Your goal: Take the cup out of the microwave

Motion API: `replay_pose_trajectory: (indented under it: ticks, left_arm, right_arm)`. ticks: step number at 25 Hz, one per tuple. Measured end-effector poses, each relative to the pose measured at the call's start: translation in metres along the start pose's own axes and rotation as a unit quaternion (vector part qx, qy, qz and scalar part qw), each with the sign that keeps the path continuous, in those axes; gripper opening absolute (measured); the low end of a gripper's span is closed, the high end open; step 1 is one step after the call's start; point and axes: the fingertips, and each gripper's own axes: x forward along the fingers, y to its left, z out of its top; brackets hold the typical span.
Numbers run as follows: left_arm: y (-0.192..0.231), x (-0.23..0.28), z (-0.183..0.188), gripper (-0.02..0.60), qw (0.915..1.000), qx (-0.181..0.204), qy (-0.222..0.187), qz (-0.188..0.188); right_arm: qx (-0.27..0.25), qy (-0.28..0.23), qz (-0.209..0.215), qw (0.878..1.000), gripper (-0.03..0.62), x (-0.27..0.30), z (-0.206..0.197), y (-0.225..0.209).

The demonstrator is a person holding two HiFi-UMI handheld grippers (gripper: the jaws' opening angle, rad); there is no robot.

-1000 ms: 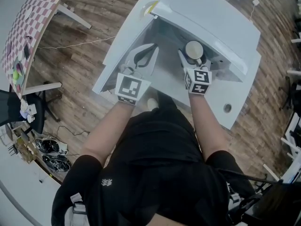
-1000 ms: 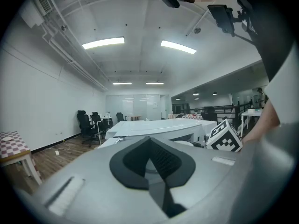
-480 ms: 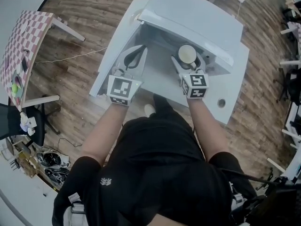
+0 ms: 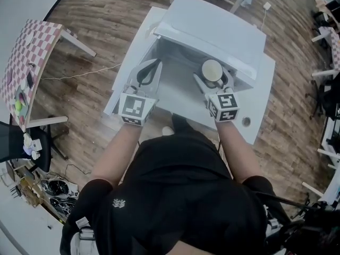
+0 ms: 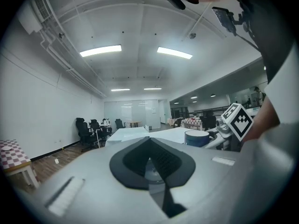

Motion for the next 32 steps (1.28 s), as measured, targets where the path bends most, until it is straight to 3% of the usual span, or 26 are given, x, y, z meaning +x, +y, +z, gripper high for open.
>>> replay_pose_trajectory:
  ticks: [13, 21, 32]
  left_arm:
    - [0.004, -0.013, 0.026, 0.0, 0.9999, 0.007, -0.012, -0.006]
    - [0.027, -0.017, 0.047, 0.002, 0.9996, 0.018, -0.016, 0.012]
    - [0.029, -0.012, 0.041, 0.002, 0.9998, 0.012, -0.015, 0.01]
  right_arm:
    - [-0.005, -0.013, 0.007, 1.0, 0.391, -0.037, 0.053, -0.012]
    - [-0.003, -0.023, -0.004, 1.0, 0.391, -0.054, 0.07, -0.03]
    - [-0.008, -0.029, -0.007, 1.0, 0.391, -0.05, 0.07, -0.038]
